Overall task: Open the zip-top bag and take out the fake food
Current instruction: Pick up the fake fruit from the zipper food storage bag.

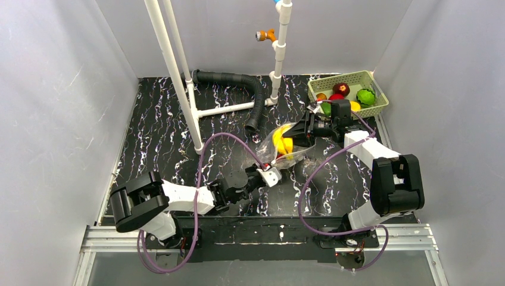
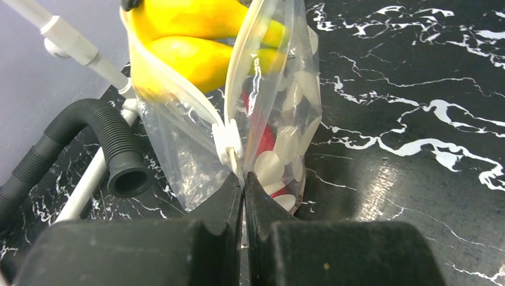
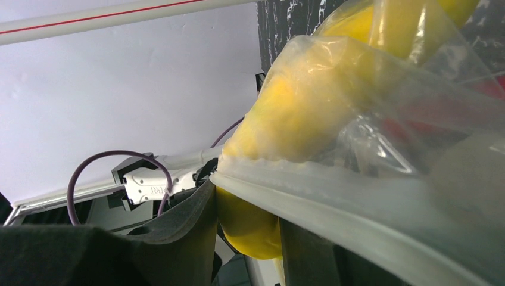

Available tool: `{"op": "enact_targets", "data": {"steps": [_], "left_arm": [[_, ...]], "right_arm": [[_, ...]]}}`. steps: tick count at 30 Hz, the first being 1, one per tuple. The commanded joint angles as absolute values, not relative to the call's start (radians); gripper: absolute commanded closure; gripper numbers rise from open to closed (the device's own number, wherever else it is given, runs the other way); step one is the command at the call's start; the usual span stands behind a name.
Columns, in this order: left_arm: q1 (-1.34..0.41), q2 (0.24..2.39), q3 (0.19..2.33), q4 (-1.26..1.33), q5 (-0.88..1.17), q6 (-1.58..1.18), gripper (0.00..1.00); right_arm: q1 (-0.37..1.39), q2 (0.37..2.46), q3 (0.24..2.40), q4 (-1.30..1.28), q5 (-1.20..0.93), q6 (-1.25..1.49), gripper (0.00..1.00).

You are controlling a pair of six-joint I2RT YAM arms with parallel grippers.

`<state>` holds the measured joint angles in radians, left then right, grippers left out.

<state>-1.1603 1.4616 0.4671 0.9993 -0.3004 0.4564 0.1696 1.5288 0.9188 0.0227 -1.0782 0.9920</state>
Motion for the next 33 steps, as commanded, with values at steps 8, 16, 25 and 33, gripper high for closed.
{"op": "enact_targets", "data": {"steps": [8, 16, 25, 33], "left_arm": [[-1.208, 1.472, 0.576, 0.718, -0.146, 0.535, 1.00], [-1.221, 1.456, 0.605, 0.511, -0.117, 0.617, 1.00], [-1.221, 1.463, 0.586, 0.502, -0.263, 0.679, 1.00], [-1.224, 1.437, 0.571, 0.498, -0.254, 0.683, 1.00]], "right_arm": [[0.145, 1.520, 0.955, 0.002, -0.931, 0.979, 0.99], [0.114, 1.519, 0.961, -0.021, -0.957, 1.062, 0.99], [0.076, 1.487, 1.019, -0.100, -1.043, 1.126, 0.99], [0.065, 1.473, 1.010, -0.072, -1.056, 1.165, 0.99]]}}
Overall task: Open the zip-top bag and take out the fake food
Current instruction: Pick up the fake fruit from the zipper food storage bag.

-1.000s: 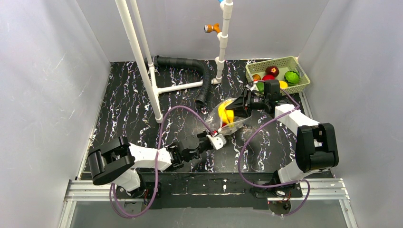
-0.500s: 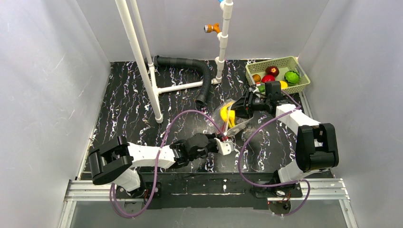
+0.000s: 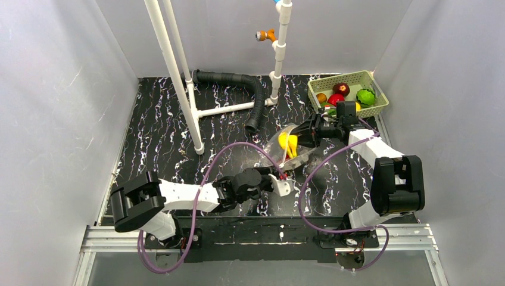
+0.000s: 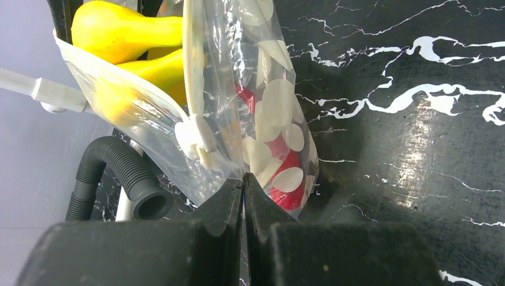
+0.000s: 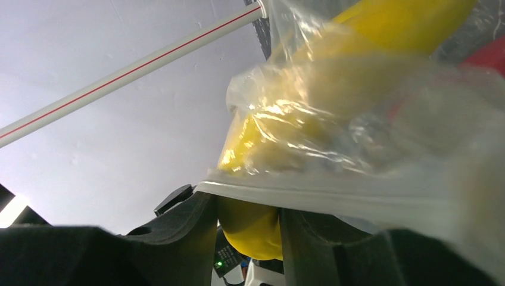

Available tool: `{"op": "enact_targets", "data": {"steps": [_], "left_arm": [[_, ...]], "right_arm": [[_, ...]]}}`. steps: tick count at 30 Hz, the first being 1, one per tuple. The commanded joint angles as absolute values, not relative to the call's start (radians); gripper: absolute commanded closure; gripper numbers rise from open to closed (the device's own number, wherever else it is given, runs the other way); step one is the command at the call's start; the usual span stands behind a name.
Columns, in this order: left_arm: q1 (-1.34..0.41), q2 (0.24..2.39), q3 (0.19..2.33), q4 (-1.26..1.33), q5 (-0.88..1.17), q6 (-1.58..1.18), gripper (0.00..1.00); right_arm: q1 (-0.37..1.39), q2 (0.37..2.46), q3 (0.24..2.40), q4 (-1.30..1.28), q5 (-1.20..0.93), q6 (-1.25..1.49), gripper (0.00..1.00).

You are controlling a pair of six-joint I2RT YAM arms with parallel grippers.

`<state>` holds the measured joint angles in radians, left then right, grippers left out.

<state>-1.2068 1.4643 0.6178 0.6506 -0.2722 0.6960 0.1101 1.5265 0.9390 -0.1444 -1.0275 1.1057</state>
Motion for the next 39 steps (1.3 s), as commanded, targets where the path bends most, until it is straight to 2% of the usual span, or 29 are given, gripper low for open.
{"op": "enact_targets", "data": {"steps": [1, 4, 8, 16, 19, 22, 39], "left_arm": [[-1.231, 1.433, 0.583, 0.490, -0.238, 0.675, 1.00], [-1.270, 1.462, 0.633, 0.457, -0.207, 0.667, 1.00], [-1.284, 1.505, 0.616, 0.531, -0.283, 0.665, 1.00], [-1.238, 1.392, 0.570, 0.566, -0.364, 0.556, 1.00], [-1.234, 1.356, 0.566, 0.557, -0.362, 0.513, 1.00], [-1.234, 1.334, 0.562, 0.550, -0.350, 0.483, 1.00], [-1.187, 1.220, 0.551, 0.434, -0.415, 0.363, 1.00]], "right_arm": [[0.065, 1.470, 1.002, -0.071, -1.048, 1.166, 0.99], [0.066, 1.470, 0.954, 0.028, -1.051, 1.239, 0.99], [0.066, 1.466, 0.981, 0.048, -1.084, 1.259, 0.99], [0.066, 1.458, 0.994, -0.071, -1.120, 1.135, 0.99], [0.076, 1.494, 1.027, -0.187, -1.210, 1.031, 0.99], [0.091, 1.490, 0.997, -0.139, -1.274, 1.014, 0.99], [0.131, 1.411, 1.043, -0.354, -1.304, 0.739, 0.99]]}}
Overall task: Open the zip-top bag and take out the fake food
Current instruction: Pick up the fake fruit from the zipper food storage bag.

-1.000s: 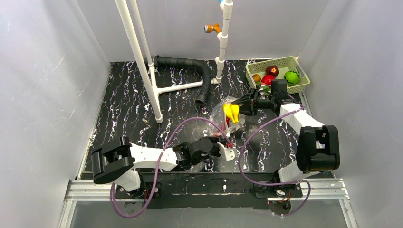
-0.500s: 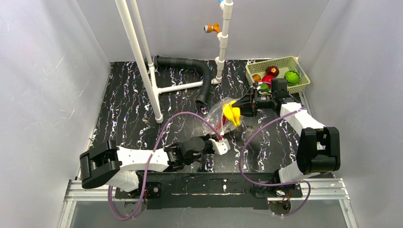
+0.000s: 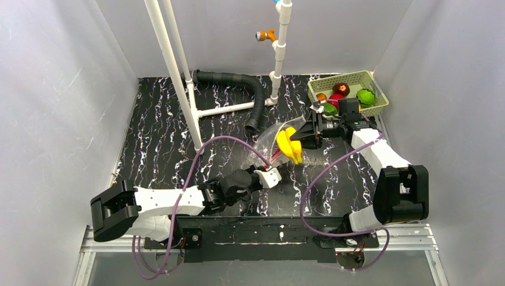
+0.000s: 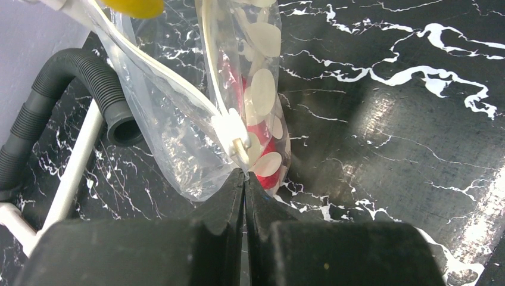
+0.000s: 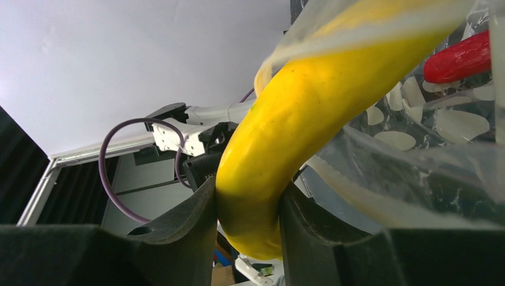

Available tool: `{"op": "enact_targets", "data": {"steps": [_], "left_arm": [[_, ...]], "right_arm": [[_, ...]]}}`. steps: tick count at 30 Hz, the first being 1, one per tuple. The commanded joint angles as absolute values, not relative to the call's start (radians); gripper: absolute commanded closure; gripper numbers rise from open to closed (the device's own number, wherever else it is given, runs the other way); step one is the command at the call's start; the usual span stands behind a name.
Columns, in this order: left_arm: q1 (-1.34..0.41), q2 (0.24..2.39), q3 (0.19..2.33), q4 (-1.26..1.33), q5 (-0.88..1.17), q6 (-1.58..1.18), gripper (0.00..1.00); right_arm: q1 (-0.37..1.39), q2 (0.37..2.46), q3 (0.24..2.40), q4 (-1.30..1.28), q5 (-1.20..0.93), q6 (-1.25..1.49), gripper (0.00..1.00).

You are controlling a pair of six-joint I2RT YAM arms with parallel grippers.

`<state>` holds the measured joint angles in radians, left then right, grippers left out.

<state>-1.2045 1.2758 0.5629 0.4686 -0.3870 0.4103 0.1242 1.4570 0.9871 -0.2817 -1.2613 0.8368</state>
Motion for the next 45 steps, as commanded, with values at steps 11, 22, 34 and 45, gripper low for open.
{"op": "enact_targets", "data": {"steps": [11, 22, 34, 45], "left_arm": [[-1.173, 1.179, 0.528, 0.426, -0.406, 0.356, 1.00], [-1.159, 1.176, 0.524, 0.425, -0.380, 0.314, 1.00], [-1.137, 1.132, 0.506, 0.436, -0.308, 0.231, 1.00], [-1.128, 1.085, 0.484, 0.456, -0.278, 0.158, 0.76]], "right_arm": [[0.130, 1.326, 1.026, -0.376, -1.330, 0.692, 0.99], [0.130, 1.261, 1.040, -0.427, -1.355, 0.527, 0.99], [0.105, 1.218, 1.129, -0.613, -1.270, 0.189, 0.99], [-0.028, 1.254, 1.226, -0.691, -1.154, -0.040, 0.99]]}}
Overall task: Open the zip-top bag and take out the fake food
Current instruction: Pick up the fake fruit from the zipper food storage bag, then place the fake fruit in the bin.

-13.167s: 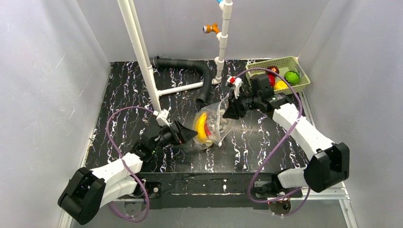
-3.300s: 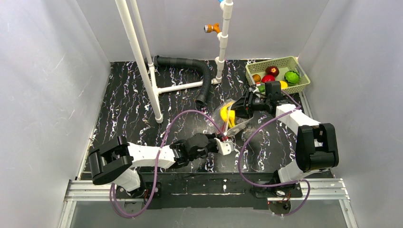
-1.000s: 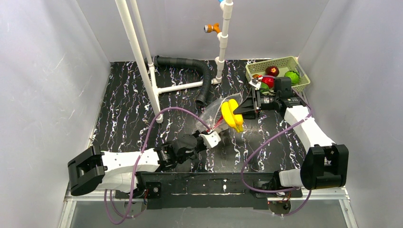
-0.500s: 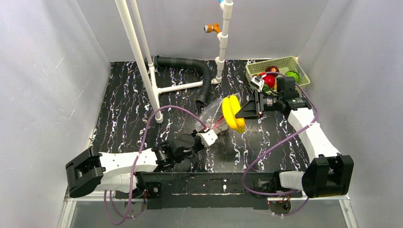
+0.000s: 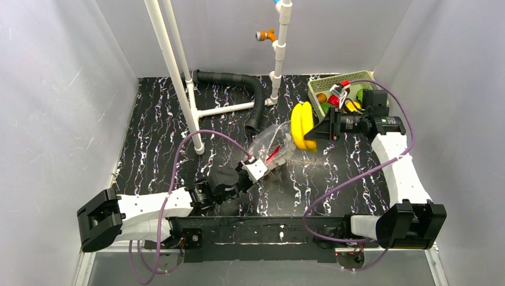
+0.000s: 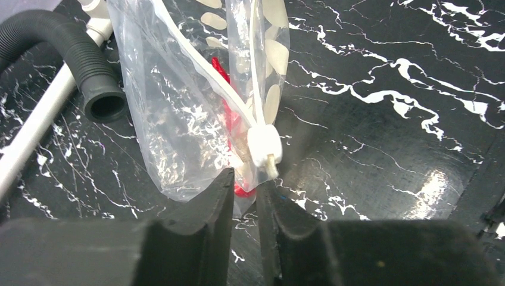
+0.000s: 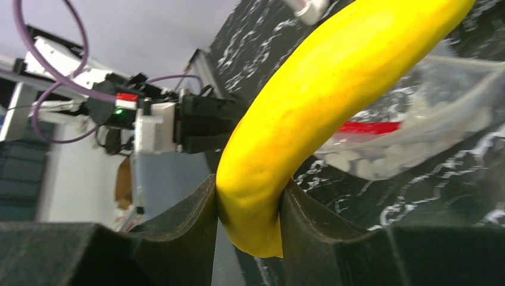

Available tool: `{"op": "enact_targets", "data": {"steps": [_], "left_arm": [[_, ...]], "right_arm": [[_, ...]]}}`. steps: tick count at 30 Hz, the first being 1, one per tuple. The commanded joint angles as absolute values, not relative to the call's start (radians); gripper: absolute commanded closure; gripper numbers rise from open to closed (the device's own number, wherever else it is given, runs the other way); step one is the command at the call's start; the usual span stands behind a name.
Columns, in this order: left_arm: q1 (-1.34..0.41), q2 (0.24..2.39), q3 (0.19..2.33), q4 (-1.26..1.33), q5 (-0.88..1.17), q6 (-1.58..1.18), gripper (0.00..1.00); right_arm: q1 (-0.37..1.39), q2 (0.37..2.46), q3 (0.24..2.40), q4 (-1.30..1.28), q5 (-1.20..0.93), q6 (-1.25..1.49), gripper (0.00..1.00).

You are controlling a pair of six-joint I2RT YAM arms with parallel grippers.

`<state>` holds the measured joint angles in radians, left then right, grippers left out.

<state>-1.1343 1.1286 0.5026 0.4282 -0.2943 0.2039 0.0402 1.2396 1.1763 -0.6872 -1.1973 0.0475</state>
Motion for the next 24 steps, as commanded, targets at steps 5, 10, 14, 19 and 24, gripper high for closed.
{"op": "enact_targets", "data": {"steps": [5, 10, 14, 19, 24], "left_arm": [[-1.124, 1.067, 0.474, 0.453, -0.268, 0.123, 0.60], [-1.120, 1.037, 0.451, 0.463, -0.258, 0.090, 0.41], [-1.114, 1.012, 0.434, 0.468, -0.247, 0.063, 0.28], [-1.108, 0.989, 0.415, 0.476, -0.232, 0.026, 0.18], [-1.102, 0.979, 0.403, 0.486, -0.218, 0.008, 0.11]], "right_arm": [[-0.098, 1.249, 1.193, -0.580, -1.023, -0.030, 0.99], [-0.183, 1.244, 1.111, -0.361, -0.869, 0.075, 0.99], [-0.246, 1.302, 1.116, -0.269, -0.762, 0.138, 0.99], [-0.271, 1.382, 1.170, -0.196, -0.603, 0.156, 0.99], [-0.272, 1.485, 1.270, -0.158, -0.484, 0.187, 0.99]]}}
